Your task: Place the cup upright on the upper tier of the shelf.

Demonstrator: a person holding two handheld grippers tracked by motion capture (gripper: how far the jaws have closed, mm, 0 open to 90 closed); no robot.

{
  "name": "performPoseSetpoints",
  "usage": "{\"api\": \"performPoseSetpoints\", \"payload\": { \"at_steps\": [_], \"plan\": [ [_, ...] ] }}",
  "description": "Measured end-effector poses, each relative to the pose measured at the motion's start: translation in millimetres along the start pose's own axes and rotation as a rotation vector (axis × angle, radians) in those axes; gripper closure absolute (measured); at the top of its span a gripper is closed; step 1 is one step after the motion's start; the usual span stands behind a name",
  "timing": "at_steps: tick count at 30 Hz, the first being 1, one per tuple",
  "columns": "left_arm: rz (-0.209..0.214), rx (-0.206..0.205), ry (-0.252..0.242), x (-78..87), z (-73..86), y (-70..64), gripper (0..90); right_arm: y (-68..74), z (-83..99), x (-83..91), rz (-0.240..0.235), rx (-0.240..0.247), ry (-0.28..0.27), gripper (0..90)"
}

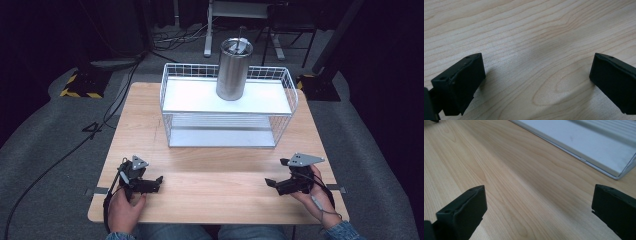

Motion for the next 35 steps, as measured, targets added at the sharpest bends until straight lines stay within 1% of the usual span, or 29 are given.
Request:
{"api": "performPoseSetpoints", "payload": {
  "at_steps": [6,9,16,18,19,20,23,25,35],
  "plan": [
    [0.0,0.0,0.0,0.0,0.0,0.0,0.5,2.9,8.7,-7.6,-0.001,0.004,0.016,0.3],
    [0.002,0.0,-0.001,-0.1,0.0,0.0,0.5,5.4,15.0,-13.3,-0.002,0.014,0.034,0.3],
    [0.0,0.0,0.0,0.0,0.0,0.0,0.5,8.9,21.3,-20.3,0.0,0.024,0.057,0.3],
    [0.001,0.001,-0.001,-0.1,0.0,0.0,0.5,9.6,23.1,-22.0,0.0,0.031,0.064,0.3],
    [0.0,0.0,0.0,0.0,0.0,0.0,0.5,10.1,25.4,-23.9,0.003,0.039,0.076,0.3],
    [0.0,0.0,0.0,0.0,0.0,0.0,0.5,10.7,26.8,-25.1,0.006,0.037,0.085,0.3],
    [0.001,0.001,-0.001,-0.1,0.0,0.0,0.5,13.2,31.1,-30.3,-0.009,0.022,0.104,0.0],
    [0.001,0.0,0.0,-0.1,0.0,0.0,0.5,15.2,32.2,-32.3,0.005,0.05,0.111,0.0],
    [0.001,0.0,0.0,0.0,0.1,0.0,0.5,15.9,31.7,-33.1,0.007,0.049,0.109,0.0]
  ]
}}
Point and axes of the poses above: each handheld gripper's, and its own axes: x roughly backward along the jaws, z roughly out of its underside, y roughly to its left, the point moved 5 cm from there along -x, roughly forward along the jaws, and after that the axes turned 4 degrees about x, right-handed, at the moved point
